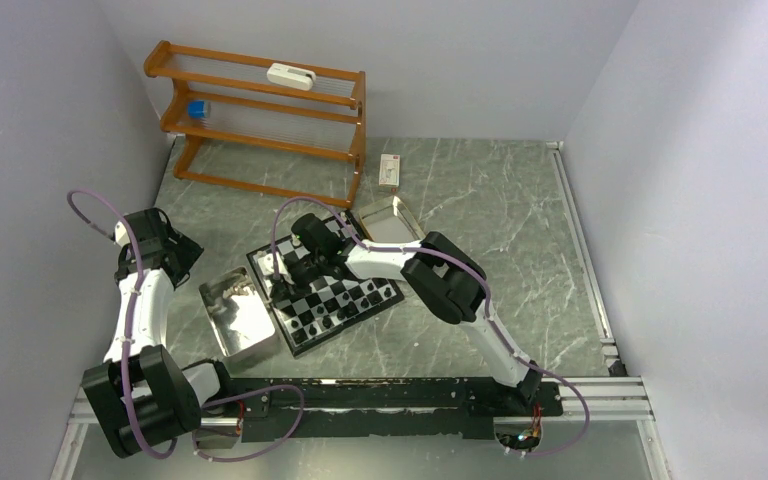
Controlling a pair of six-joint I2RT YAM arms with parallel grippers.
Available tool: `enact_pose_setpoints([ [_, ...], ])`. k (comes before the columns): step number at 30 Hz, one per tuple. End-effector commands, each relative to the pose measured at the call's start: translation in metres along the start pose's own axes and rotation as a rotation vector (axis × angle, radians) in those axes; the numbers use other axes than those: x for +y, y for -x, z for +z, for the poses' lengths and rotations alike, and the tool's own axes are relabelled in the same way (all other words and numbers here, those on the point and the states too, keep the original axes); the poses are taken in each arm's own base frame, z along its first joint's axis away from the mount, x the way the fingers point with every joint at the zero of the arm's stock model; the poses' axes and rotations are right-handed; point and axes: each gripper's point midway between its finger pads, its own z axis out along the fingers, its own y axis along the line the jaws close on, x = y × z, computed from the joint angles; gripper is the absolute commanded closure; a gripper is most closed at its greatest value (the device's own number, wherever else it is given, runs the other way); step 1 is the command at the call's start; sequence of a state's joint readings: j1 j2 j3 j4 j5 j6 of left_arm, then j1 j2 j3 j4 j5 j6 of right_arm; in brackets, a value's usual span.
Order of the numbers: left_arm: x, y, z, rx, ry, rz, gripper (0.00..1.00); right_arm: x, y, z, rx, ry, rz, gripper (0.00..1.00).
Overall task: Set up the chess pieces on the board
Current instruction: Pick up the chess piece from the chessboard.
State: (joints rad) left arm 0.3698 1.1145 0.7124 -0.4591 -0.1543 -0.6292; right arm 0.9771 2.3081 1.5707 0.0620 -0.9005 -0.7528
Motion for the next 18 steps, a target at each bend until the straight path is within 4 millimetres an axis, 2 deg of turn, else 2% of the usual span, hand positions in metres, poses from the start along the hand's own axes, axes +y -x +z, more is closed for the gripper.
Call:
enact_pose_setpoints([
  [1, 0.003, 0.008, -0.003, -0.035, 0.011, -0.023, 0.26, 0.007, -0.025, 0.006, 0.056, 0.007, 0.050, 0.83],
  [7, 0.004, 0.006, -0.003, -0.035, 0.013, -0.025, 0.26, 0.007, -0.020, 0.004, 0.048, -0.004, 0.045, 0.91],
  [10, 0.005, 0.007, -0.005, -0.039, 0.017, -0.028, 0.26, 0.000, -0.011, -0.001, 0.035, -0.037, 0.040, 0.95],
  [18, 0.006, 0.010, -0.011, -0.031, 0.038, -0.058, 0.26, -0.018, 0.020, -0.020, -0.001, -0.105, 0.039, 0.94],
])
